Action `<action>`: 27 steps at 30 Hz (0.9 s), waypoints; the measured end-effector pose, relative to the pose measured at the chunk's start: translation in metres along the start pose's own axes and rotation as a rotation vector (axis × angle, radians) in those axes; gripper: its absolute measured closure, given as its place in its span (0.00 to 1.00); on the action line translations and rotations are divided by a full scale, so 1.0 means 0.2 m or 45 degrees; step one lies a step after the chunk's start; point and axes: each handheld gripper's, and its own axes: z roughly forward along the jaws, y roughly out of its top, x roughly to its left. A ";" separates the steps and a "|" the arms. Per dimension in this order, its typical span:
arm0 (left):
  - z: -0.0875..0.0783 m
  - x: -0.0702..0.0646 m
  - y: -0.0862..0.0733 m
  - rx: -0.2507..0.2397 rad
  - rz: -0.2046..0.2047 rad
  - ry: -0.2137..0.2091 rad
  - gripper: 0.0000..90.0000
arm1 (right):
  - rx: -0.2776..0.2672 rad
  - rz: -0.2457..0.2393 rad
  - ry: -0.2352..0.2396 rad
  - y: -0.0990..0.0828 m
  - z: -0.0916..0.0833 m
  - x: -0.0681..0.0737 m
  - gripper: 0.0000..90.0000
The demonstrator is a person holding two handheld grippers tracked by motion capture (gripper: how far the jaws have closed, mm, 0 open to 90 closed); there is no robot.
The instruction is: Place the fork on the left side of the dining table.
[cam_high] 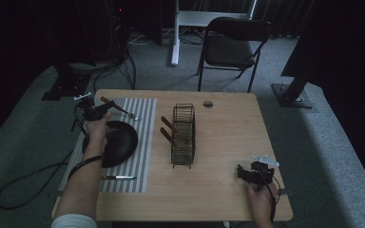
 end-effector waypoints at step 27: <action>0.06 0.10 -0.01 0.135 -0.076 0.197 0.32 | -0.001 0.001 -0.001 0.00 0.00 0.00 0.15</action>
